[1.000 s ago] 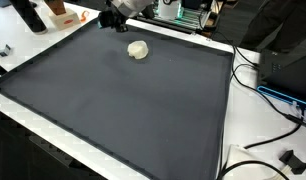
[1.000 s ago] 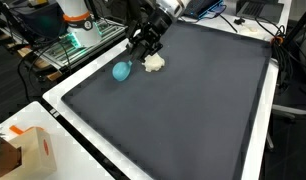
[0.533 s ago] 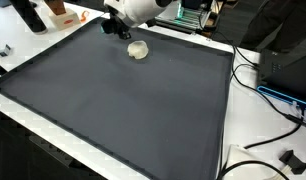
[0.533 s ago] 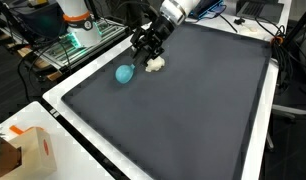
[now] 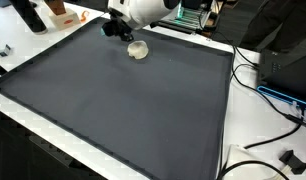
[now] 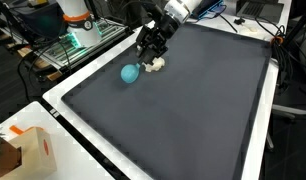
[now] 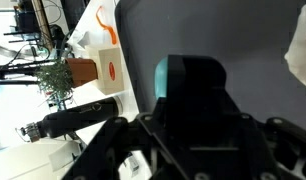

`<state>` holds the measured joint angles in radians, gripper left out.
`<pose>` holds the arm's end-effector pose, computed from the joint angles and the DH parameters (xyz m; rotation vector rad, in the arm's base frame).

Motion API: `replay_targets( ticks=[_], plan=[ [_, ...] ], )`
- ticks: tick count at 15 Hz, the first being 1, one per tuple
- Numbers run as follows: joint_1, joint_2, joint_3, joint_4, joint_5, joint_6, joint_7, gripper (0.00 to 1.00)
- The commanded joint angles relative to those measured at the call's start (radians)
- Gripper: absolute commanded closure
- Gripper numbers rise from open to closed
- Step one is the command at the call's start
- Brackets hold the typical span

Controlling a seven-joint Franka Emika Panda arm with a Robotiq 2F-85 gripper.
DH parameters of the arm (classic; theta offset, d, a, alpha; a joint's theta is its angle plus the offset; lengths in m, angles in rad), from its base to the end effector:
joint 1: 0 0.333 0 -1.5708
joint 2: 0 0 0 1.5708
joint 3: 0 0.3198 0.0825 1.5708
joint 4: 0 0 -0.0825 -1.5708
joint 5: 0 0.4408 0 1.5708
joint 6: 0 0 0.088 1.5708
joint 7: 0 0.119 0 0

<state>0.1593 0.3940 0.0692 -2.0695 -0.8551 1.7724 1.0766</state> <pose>0.5601 0.0548 0.1772 2.1554 -0.3853 -0.0872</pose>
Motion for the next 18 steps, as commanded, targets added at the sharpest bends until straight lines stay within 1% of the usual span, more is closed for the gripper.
replay_targets(
  ticks=[1,10,18],
  plan=[
    [0.008,-0.009,-0.002,0.000,-0.027,0.017,-0.048,0.75],
    [0.000,-0.050,0.001,0.002,-0.016,0.071,-0.206,0.75],
    [-0.014,-0.144,0.002,-0.031,-0.008,0.150,-0.396,0.75]
  ],
)
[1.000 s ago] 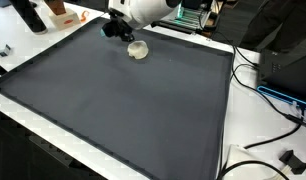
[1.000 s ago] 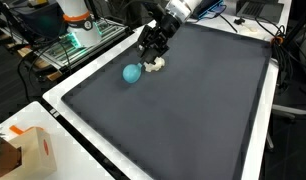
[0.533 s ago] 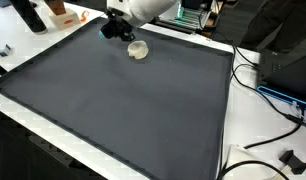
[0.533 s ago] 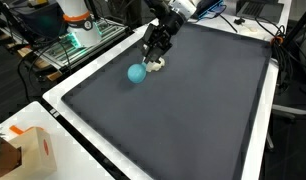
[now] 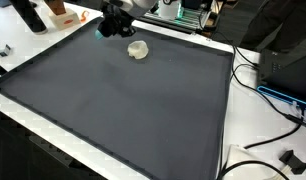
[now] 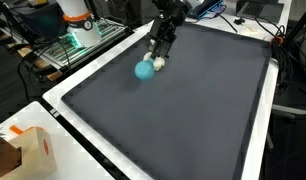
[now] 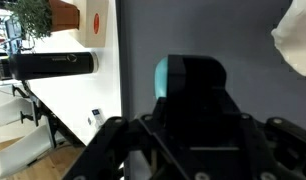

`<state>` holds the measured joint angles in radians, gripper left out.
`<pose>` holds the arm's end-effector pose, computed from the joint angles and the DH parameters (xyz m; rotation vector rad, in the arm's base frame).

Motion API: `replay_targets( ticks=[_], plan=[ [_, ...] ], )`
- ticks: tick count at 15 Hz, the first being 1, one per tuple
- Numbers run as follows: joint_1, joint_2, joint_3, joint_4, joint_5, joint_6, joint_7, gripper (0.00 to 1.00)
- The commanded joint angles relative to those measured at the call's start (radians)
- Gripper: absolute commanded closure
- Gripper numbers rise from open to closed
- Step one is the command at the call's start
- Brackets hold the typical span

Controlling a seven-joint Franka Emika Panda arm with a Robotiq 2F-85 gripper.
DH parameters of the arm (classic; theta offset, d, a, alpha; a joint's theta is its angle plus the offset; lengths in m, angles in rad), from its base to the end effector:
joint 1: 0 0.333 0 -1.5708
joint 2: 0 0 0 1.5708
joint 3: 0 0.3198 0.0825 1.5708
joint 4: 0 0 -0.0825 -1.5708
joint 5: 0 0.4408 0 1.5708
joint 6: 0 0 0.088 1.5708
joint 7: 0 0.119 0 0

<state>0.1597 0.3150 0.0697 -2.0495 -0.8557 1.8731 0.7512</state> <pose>0.5877 0.0697 0.2288 2.3014 -0.0484 -0.0789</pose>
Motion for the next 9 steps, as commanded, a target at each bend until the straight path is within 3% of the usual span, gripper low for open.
replay_targets(
  ticks=[1,9],
  plan=[
    [-0.018,-0.081,0.002,-0.058,-0.004,0.066,-0.101,0.75],
    [-0.056,-0.208,-0.001,-0.130,0.053,0.217,-0.334,0.75]
  ],
)
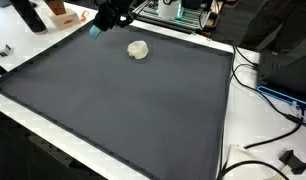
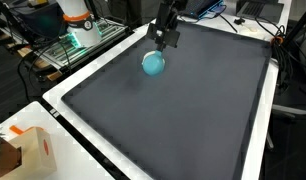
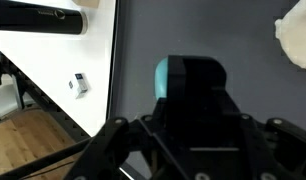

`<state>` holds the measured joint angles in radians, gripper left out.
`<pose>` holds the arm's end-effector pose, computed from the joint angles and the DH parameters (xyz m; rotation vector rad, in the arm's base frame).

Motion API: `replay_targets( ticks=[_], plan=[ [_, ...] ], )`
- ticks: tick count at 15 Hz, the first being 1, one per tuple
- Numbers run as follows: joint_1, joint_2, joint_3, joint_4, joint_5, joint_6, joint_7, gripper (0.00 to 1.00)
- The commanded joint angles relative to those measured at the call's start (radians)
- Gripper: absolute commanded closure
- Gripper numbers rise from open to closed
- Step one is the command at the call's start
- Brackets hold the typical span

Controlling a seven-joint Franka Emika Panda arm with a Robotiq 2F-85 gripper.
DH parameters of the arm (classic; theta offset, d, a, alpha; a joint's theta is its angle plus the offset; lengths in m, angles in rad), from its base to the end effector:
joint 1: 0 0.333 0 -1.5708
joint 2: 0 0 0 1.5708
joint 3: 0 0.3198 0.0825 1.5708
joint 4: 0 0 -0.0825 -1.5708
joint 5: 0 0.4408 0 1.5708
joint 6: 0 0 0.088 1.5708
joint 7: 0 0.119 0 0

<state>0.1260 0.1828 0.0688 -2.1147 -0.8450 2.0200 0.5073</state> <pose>0.5897 0.0638 0.2797 2.3997 0.2166 -0.0045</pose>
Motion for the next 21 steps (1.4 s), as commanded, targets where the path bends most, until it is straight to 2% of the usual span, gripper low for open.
replay_targets(
  ticks=[1,11,21],
  plan=[
    [-0.027,-0.093,-0.001,-0.073,0.055,0.087,-0.119,0.75],
    [-0.065,-0.236,-0.016,-0.129,0.269,0.186,-0.399,0.75],
    [-0.081,-0.335,-0.049,-0.170,0.582,0.233,-0.666,0.75]
  ],
)
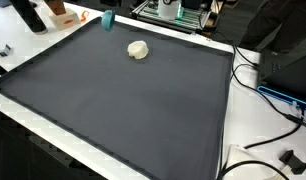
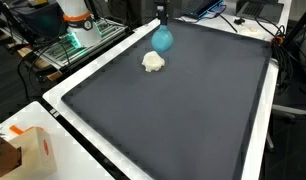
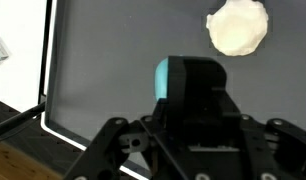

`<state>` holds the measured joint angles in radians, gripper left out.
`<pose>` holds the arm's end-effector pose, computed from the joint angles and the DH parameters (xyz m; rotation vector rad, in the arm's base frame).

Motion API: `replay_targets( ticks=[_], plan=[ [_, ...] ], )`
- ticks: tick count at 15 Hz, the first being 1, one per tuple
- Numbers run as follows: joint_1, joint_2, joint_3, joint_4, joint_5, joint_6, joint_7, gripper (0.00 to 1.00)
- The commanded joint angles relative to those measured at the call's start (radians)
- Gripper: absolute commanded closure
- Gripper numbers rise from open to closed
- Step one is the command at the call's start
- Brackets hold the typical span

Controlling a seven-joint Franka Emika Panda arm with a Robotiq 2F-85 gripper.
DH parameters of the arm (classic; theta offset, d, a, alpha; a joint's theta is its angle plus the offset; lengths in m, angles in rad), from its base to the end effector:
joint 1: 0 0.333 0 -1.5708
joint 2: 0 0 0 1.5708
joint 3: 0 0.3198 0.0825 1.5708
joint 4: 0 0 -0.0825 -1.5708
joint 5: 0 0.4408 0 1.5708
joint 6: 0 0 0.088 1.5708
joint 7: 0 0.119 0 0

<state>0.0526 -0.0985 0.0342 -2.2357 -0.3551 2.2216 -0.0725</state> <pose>0.5651 0.0348 0.3835 2.7984 0.5150 0.1220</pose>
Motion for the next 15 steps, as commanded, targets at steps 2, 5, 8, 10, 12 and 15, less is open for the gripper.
replay_targets(
  ticks=[2,5,8,10,12,15],
  plan=[
    [-0.006,-0.066,-0.026,-0.051,0.161,0.021,-0.139,0.75],
    [-0.004,-0.087,-0.051,-0.070,0.274,0.034,-0.252,0.75],
    [-0.001,-0.107,-0.093,-0.094,0.432,0.063,-0.415,0.75],
    [0.001,-0.116,-0.127,-0.110,0.549,0.060,-0.524,0.75],
    [0.000,-0.121,-0.159,-0.120,0.655,0.046,-0.621,0.75],
    [-0.001,-0.125,-0.204,-0.146,0.823,0.047,-0.798,0.75]
  ],
)
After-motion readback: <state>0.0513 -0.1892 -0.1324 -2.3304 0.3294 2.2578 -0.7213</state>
